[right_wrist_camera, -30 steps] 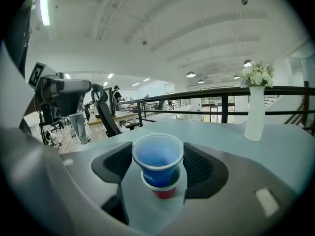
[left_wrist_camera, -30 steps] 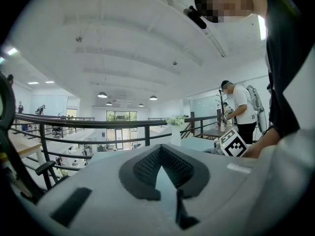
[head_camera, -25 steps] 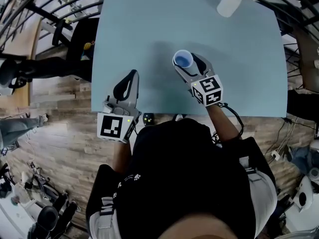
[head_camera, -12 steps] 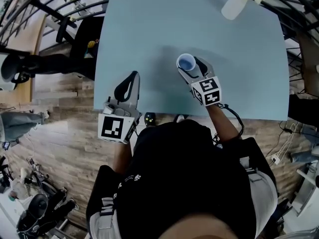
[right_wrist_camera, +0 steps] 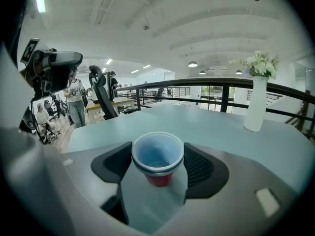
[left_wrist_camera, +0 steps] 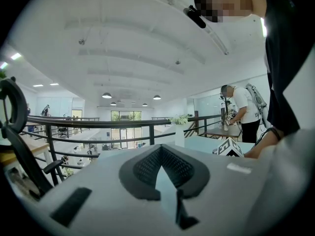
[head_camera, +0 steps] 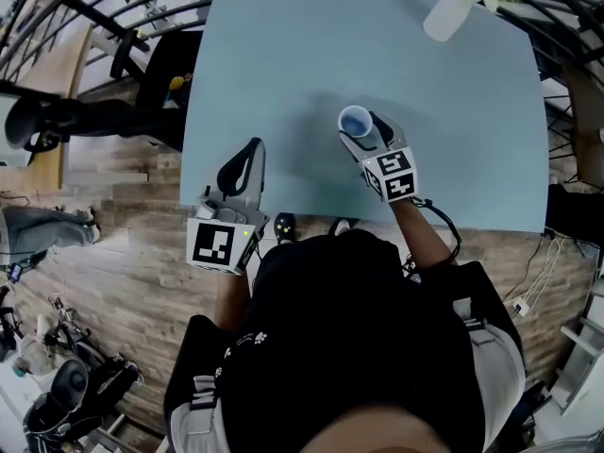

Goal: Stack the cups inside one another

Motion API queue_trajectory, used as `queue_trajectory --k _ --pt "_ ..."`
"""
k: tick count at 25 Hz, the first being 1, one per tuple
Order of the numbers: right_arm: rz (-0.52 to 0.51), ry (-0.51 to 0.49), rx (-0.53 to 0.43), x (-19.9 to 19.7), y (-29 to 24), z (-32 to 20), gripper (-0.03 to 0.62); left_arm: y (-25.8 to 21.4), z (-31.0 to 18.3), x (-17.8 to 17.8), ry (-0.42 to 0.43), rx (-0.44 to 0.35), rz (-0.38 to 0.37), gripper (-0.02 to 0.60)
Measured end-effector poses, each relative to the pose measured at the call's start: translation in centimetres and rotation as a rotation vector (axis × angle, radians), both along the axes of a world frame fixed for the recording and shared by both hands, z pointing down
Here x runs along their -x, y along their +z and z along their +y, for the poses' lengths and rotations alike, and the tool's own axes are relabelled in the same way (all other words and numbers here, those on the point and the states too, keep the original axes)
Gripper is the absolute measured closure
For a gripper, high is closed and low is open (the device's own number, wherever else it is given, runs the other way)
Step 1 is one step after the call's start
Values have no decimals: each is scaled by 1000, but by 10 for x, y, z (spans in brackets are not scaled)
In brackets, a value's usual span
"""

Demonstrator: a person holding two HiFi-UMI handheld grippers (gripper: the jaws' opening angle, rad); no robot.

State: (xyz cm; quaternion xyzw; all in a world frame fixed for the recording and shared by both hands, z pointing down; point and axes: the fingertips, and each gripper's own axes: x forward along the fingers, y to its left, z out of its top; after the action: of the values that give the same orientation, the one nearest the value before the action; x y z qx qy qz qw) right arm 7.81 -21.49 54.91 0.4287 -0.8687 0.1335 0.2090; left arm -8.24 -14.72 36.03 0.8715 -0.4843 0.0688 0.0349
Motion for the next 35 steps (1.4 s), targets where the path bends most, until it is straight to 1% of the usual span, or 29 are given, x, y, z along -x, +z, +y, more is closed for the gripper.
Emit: queue_trajectory --k 14,19,22,24,27,29,32,35 --pt "-15 8 -6 4 -2 -1 261 0 1 5 -1 3 5 594" --pt "-39 23 -32 3 -15 -2 263 0 -2 3 17 2 5 594" --pt "-72 43 -69 3 -31 -2 278 0 -3 1 30 -1 10 594" --pt "-98 56 -97 2 -43 -1 306 -1 -4 0 41 -4 12 594" --pt "-146 77 -140 -1 -62 1 389 -1 -6 -4 58 -5 17 594" --pt "-185 91 -166 -3 -75 4 429 -1 -7 -6 70 -5 22 594" --pt "-227 111 -206 -5 -92 7 472 -1 -9 -9 92 -8 26 594" --pt "-244 136 -239 -9 -102 9 529 -1 -11 -11 111 -12 33 594"
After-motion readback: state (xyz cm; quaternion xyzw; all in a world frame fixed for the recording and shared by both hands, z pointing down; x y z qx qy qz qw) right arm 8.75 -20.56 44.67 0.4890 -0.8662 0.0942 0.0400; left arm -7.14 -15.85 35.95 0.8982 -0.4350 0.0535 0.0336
